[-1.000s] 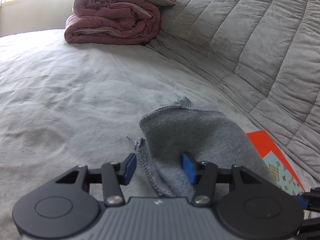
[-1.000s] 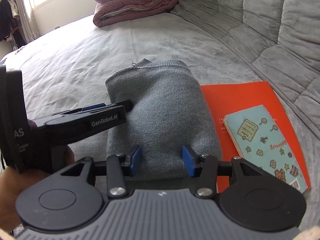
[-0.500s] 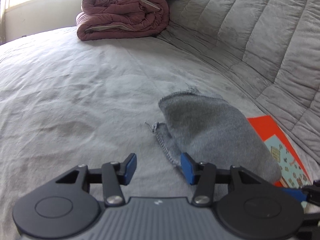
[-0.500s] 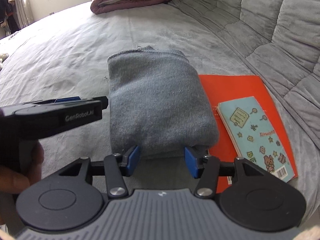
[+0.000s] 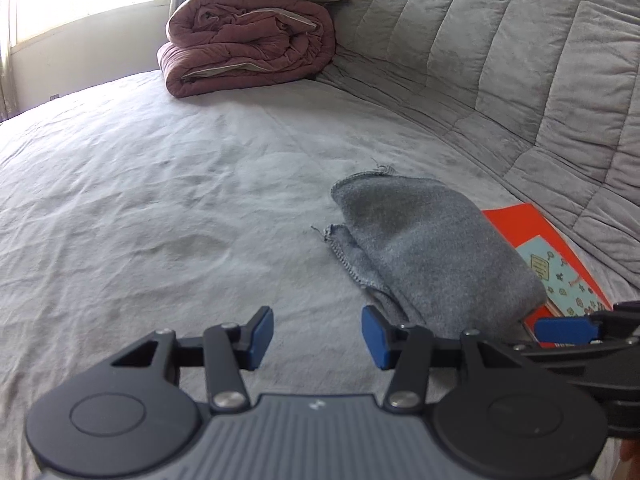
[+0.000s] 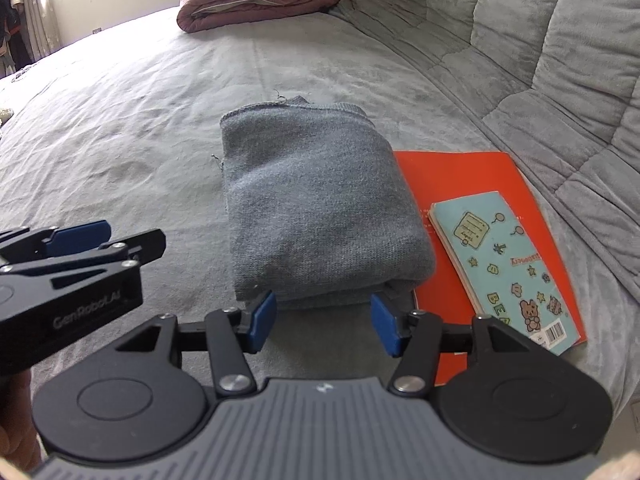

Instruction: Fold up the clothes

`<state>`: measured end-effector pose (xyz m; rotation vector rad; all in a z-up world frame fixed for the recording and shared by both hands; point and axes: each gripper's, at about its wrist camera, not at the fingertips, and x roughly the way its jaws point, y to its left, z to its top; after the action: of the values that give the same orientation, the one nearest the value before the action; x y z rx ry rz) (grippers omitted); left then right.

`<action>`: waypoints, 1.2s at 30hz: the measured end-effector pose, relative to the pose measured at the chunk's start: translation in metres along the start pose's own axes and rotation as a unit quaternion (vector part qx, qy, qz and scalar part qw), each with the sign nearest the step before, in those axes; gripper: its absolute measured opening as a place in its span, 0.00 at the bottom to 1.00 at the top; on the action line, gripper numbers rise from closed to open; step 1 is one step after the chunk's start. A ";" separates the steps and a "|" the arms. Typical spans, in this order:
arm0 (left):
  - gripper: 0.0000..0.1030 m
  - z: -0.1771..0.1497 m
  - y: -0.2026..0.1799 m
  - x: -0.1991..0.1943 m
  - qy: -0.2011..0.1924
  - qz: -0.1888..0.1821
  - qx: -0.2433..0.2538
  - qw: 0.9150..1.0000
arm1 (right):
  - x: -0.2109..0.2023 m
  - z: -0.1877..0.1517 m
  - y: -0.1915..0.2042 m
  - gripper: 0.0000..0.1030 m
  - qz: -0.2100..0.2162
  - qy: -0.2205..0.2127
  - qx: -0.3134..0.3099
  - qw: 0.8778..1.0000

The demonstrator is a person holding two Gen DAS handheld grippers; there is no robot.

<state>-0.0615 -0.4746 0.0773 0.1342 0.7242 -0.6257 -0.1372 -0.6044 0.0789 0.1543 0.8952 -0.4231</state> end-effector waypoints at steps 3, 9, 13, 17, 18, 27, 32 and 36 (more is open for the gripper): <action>0.50 -0.002 0.004 -0.008 0.006 -0.003 -0.008 1.000 | -0.005 -0.003 0.004 0.64 -0.002 -0.005 0.001 1.000; 0.50 -0.010 0.010 -0.028 0.009 0.006 -0.001 1.000 | -0.018 -0.005 0.007 0.64 -0.012 -0.026 0.038 0.999; 0.50 -0.019 0.017 -0.040 0.010 0.008 0.003 1.000 | -0.028 -0.019 0.024 0.64 -0.025 -0.028 0.027 0.999; 0.52 -0.030 0.021 -0.052 0.010 0.001 0.003 1.000 | -0.037 -0.037 0.034 0.75 -0.034 -0.036 0.023 0.998; 0.54 -0.032 0.021 -0.055 0.010 -0.001 0.003 1.000 | -0.038 -0.041 0.034 0.76 -0.037 -0.038 0.028 0.998; 0.81 -0.041 0.016 -0.068 -0.016 0.001 0.007 1.000 | -0.053 -0.060 0.024 1.00 -0.107 -0.052 0.108 0.987; 0.98 -0.038 0.022 -0.064 -0.036 0.013 0.008 0.999 | -0.054 -0.055 0.024 1.00 -0.117 -0.066 0.111 0.985; 0.99 -0.034 0.022 -0.056 -0.026 0.008 0.009 1.000 | -0.051 -0.053 0.023 1.00 -0.131 -0.063 0.103 0.984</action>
<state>-0.1007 -0.4185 0.0865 0.1390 0.6680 -0.6190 -0.1933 -0.5523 0.0848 0.1983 0.7476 -0.7649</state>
